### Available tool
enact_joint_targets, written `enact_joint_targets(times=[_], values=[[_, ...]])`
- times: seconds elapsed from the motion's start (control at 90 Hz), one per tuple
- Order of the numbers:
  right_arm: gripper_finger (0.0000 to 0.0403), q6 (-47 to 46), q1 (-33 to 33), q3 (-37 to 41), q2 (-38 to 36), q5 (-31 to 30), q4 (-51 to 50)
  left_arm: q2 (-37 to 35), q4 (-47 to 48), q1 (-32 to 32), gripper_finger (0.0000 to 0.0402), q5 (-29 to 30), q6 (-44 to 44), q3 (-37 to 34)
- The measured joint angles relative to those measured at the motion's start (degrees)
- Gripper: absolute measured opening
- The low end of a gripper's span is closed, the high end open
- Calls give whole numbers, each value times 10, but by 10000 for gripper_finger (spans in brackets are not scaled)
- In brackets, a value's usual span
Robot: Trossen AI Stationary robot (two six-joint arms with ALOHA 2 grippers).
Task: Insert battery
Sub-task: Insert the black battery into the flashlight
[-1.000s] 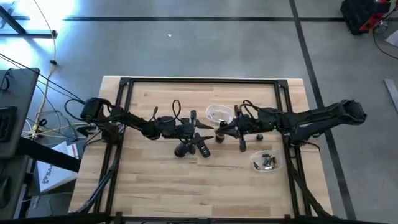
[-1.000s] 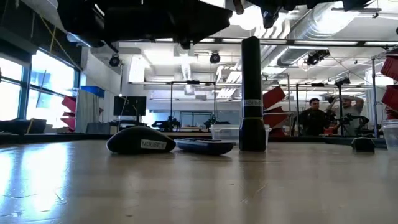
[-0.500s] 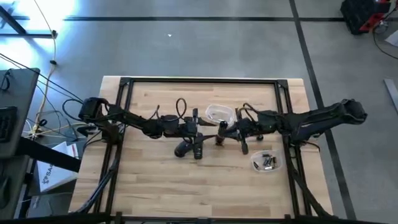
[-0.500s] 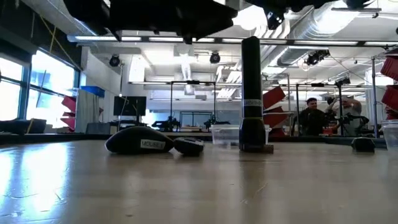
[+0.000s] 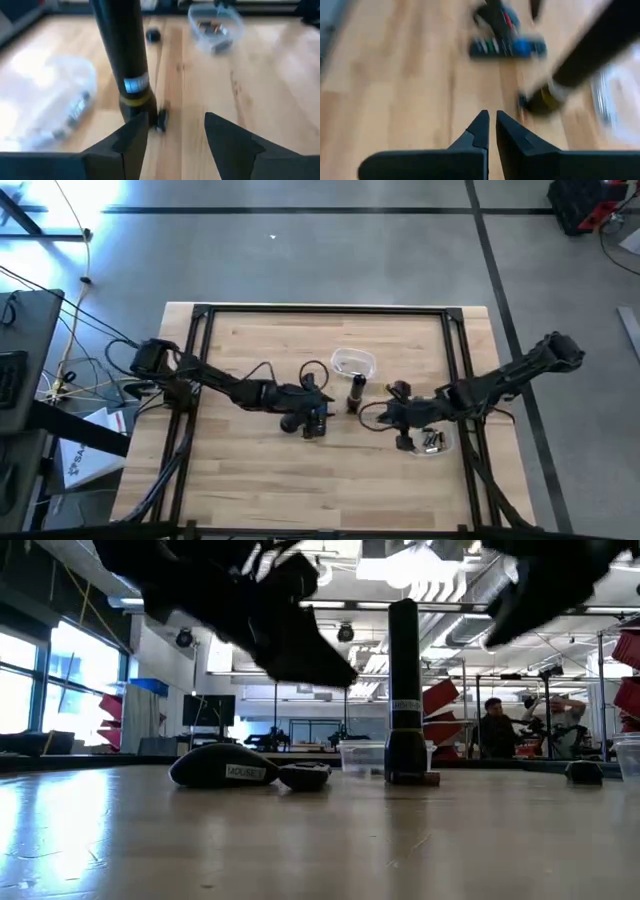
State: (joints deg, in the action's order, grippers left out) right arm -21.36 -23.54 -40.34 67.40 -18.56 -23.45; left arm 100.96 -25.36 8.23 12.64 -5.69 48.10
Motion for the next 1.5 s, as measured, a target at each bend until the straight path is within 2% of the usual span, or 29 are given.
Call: enact_joint_targets(times=[0.133,0.311,0.522,0.644,0.933,1.233,1.5], values=[[0,-32,-1,61,33,-38,69,57,-44,-1,177,14,-14,1],[0,-22,24,147,79,-75,253,102,-59,-4,177,17,-31,8],[0,9,75,163,151,-81,359,141,-60,-3,177,13,-33,36],[0,11,96,154,197,-63,386,160,-59,-3,177,-4,-32,56],[0,8,100,129,257,-52,414,164,-41,-3,177,1,-22,61],[0,7,85,121,254,-27,414,164,-16,-3,177,2,-17,61],[0,21,39,93,239,-25,409,163,-12,-3,177,-42,3,61]])
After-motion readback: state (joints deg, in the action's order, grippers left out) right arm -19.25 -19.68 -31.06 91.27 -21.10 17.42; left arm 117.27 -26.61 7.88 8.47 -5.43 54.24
